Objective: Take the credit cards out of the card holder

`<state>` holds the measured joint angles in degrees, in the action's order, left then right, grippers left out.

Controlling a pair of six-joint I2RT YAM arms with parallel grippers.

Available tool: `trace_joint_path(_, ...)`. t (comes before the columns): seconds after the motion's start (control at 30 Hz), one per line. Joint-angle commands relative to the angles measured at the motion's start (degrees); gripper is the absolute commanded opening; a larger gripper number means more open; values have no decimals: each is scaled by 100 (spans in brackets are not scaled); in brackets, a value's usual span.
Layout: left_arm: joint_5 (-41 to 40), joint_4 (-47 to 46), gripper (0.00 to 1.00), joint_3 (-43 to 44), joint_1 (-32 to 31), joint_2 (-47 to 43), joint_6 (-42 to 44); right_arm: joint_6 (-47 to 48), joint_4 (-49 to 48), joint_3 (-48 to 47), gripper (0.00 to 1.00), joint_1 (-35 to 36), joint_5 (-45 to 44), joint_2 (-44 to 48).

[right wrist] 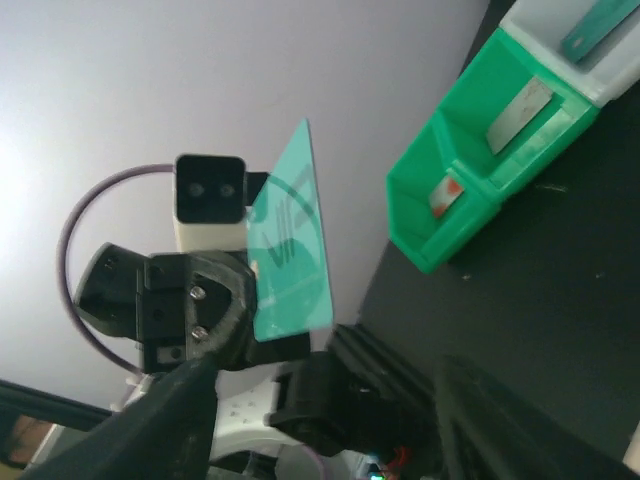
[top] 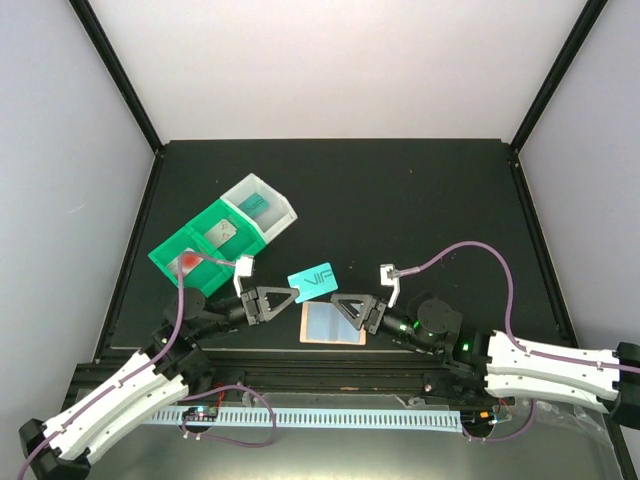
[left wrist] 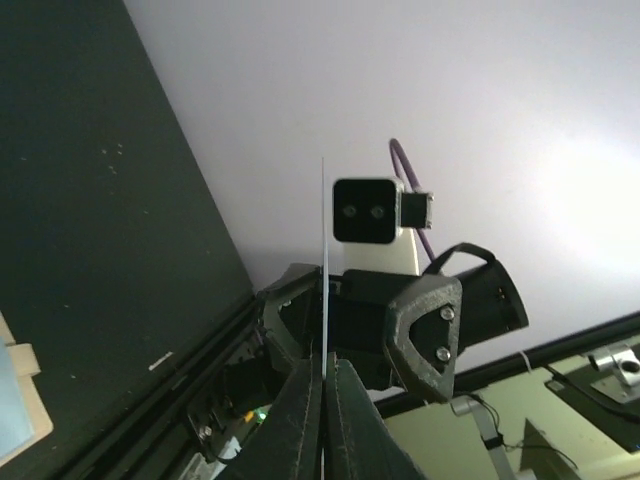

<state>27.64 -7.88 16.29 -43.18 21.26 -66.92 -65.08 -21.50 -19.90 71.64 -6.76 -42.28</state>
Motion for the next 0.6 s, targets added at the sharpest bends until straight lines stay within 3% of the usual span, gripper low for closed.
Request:
trace_joint_path(0.0, -625, 643, 2, 332, 28, -141, 342, 291, 922, -90, 69, 26, -261, 300)
trace_joint_path(0.07, -824, 896, 2, 462, 29, -97, 488, 443, 1227, -91, 83, 24, -272, 431)
trace_joint_path(0.17, -1112, 1374, 2, 761, 33, 106, 777, 647, 1634, -67, 87, 20, -253, 624)
trace_joint_path(0.23, -1296, 1668, 2, 979, 37, 293, 968, 756, 1793, -28, 99, 26, -214, 744)
trace_joint_path(0.57, -2477, 2596, 2, 1729, 297, 862, 1280, 1111, 3117, -203, 100, 26, -469, 1253)
